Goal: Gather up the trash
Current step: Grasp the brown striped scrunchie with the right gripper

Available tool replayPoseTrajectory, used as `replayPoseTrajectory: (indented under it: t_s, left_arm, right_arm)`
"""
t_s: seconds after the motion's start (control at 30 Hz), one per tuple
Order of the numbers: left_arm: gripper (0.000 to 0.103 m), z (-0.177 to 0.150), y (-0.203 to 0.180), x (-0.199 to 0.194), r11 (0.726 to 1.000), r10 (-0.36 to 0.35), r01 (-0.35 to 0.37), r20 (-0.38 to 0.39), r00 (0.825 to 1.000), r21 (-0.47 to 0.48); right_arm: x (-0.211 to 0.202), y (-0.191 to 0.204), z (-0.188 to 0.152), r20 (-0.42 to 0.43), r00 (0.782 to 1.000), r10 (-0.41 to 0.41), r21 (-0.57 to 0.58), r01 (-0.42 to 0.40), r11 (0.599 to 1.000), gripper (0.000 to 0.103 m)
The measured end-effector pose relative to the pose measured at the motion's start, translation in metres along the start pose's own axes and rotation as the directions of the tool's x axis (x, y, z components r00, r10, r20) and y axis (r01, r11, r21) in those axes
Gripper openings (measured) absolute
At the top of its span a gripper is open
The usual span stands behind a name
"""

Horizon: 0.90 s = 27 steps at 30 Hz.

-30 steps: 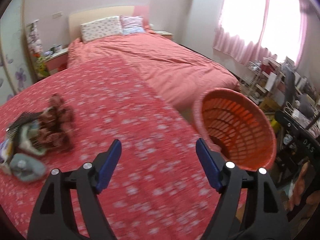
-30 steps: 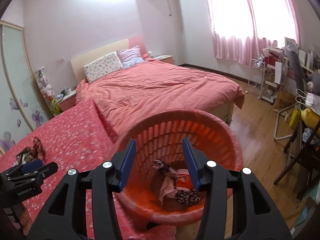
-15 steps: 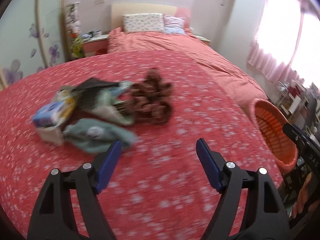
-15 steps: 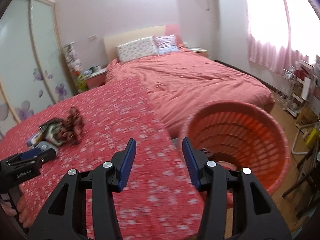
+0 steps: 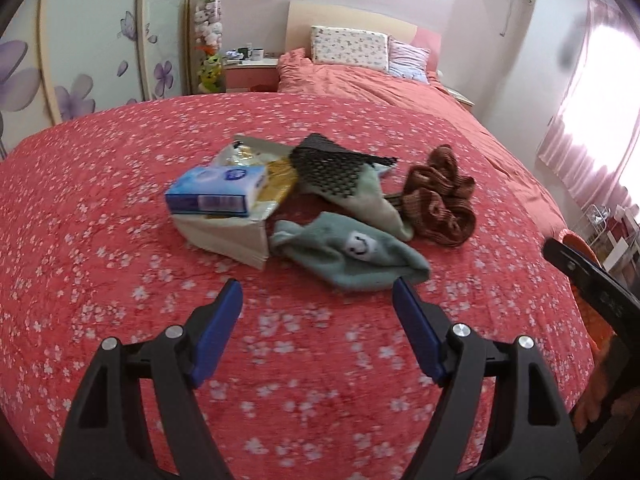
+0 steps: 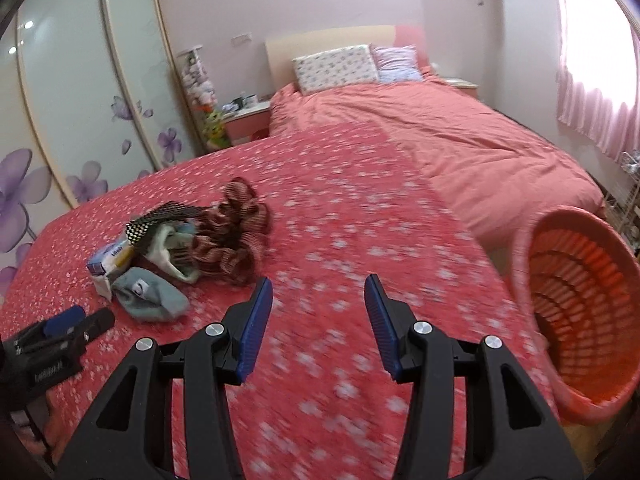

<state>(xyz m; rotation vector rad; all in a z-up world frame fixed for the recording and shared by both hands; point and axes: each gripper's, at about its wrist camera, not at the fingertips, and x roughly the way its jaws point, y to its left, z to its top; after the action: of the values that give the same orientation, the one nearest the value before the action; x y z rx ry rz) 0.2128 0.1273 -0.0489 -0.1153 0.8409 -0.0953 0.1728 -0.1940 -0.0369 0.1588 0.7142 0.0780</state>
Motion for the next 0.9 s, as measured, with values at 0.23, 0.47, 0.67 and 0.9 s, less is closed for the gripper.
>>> replayPoseTrajectory:
  t_s: [0.23, 0.47, 0.67, 0.9]
  left_arm:
    - [0.076, 0.007, 0.014, 0.004, 0.999, -0.003, 0.003, 0.000, 1.000, -0.034]
    - [0.076, 0.010, 0.014, 0.014, 0.999, -0.017, 0.017, -0.013, 1.000, -0.032]
    - [0.076, 0.010, 0.005, 0.023, 0.999, -0.031, 0.031, -0.028, 0.999, -0.027]
    - [0.076, 0.014, -0.011, 0.031, 0.999, -0.052, 0.051, -0.041, 0.998, -0.018]
  right_arm:
    - [0.045, 0.028, 0.018, -0.057, 0.997, 0.047, 0.007, -0.046, 0.999, 0.049]
    - [0.074, 0.041, 0.025, -0.101, 0.995, 0.026, 0.012, -0.025, 1.000, 0.047]
    - [0.088, 0.042, 0.023, -0.147, 0.989, 0.005, 0.003, -0.005, 1.000, 0.018]
    - [0.056, 0.019, 0.020, -0.076, 0.995, -0.060, 0.008, 0.061, 0.998, 0.012]
